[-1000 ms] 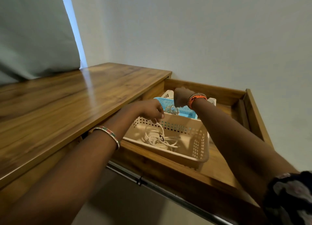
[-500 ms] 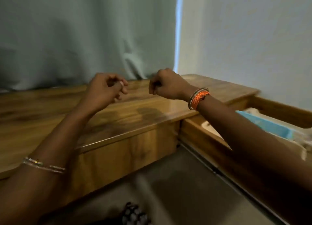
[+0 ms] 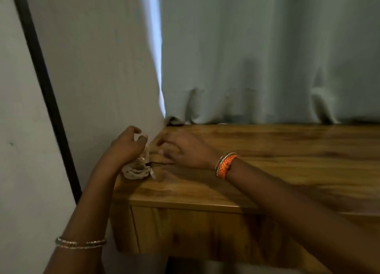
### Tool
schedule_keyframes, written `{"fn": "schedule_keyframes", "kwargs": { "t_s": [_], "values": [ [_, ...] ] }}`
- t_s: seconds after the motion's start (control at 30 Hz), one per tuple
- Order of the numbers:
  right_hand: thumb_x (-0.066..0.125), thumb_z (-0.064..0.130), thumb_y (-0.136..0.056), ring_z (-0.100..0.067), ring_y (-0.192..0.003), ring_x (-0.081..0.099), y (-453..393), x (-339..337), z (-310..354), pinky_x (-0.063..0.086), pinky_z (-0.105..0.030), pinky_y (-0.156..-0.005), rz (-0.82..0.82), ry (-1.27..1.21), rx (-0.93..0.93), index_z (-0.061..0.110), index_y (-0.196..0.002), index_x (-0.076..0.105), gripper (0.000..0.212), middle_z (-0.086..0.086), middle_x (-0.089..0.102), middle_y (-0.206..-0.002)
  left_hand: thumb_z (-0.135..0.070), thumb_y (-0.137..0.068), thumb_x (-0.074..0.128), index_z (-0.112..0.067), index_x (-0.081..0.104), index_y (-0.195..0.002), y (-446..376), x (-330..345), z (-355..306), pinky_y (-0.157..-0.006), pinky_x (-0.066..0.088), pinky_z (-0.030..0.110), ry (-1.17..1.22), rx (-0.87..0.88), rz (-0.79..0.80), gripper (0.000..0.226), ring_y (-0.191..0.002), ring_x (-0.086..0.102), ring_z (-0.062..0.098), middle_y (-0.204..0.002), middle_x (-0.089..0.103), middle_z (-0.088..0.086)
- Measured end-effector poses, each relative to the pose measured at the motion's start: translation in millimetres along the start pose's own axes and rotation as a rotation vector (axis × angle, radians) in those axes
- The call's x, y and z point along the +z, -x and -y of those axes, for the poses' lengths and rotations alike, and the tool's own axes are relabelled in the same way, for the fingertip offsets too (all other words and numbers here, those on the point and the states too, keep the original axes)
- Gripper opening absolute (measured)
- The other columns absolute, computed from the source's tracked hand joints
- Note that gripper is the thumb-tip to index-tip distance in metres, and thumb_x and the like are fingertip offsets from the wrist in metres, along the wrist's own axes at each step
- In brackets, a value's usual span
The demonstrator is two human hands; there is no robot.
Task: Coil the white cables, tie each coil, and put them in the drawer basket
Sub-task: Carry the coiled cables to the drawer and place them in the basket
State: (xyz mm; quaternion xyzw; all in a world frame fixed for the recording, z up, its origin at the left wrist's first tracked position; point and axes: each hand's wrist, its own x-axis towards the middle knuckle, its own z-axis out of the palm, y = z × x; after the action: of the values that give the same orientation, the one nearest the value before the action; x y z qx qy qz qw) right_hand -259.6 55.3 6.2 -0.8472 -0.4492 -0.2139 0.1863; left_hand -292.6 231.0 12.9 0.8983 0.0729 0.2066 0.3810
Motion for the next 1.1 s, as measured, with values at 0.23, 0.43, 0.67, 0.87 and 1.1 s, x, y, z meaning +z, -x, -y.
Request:
{"fn": "schedule_keyframes", "kwargs": {
  "t_s": [0.23, 0.43, 0.67, 0.87, 1.1],
  "values": [
    [0.073, 0.035, -0.078, -0.022, -0.103, 0.06, -27.6, 57.9, 2.3, 0.051, -0.039, -0.087, 0.236, -0.186, 0.092, 0.018, -0.133, 0.042, 0.065, -0.008, 0.062, -0.118, -0.021, -0.094, 0.047, -0.006, 0.058, -0.108, -9.1, 13.7, 25.7, -0.087, 0.044, 0.034, -0.023, -0.1, -0.089, 0.023, -0.107, 0.055, 0.033, -0.117, 0.059, 0.018],
    [0.067, 0.027, -0.079, -0.024, -0.088, 0.06, 26.2, 29.8, -19.8, 0.049, -0.04, -0.071, 0.06, 0.038, 0.03, 0.018, -0.122, 0.051, 0.046, -0.008, 0.064, -0.104, -0.013, -0.087, 0.058, -0.003, 0.066, -0.092, 9.2, 52.3, 14.5, -0.082, 0.046, 0.033, 0.014, 0.036, 0.012, 0.013, -0.097, 0.062, 0.031, -0.098, 0.067, 0.021],
    [0.058, 0.011, -0.087, -0.036, -0.082, 0.062, 189.6, -119.9, -73.5, 0.039, -0.031, -0.063, -0.048, 0.419, 0.279, 0.005, -0.147, 0.022, 0.071, -0.023, 0.063, -0.113, -0.006, -0.084, 0.057, -0.01, 0.069, -0.092, 62.2, 189.9, -148.2, -0.076, 0.047, 0.025, 0.481, 0.469, 0.228, 0.015, -0.081, 0.063, 0.013, -0.089, 0.069, 0.009],
    [0.061, 0.013, -0.084, -0.034, -0.09, 0.062, 411.7, -268.3, -102.9, 0.046, -0.034, -0.073, -0.129, 0.666, 0.836, 0.009, -0.149, 0.015, 0.08, -0.015, 0.067, -0.104, 0.0, -0.08, 0.061, -0.01, 0.067, -0.089, 189.2, 330.0, -344.3, -0.072, 0.045, 0.02, 0.749, 0.702, 0.617, 0.015, -0.084, 0.057, 0.014, -0.09, 0.065, 0.006],
    [0.062, 0.015, -0.087, -0.036, -0.082, 0.062, 635.8, -384.4, -82.2, 0.042, -0.033, -0.068, -0.18, 0.828, 1.421, 0.009, -0.142, 0.022, 0.068, -0.021, 0.066, -0.095, -0.025, -0.094, 0.053, -0.015, 0.059, -0.113, 331.9, 433.7, -465.2, -0.084, 0.043, 0.023, 0.67, 1.107, 1.11, 0.023, -0.102, 0.057, 0.013, -0.107, 0.061, -0.003]
  ]
}}
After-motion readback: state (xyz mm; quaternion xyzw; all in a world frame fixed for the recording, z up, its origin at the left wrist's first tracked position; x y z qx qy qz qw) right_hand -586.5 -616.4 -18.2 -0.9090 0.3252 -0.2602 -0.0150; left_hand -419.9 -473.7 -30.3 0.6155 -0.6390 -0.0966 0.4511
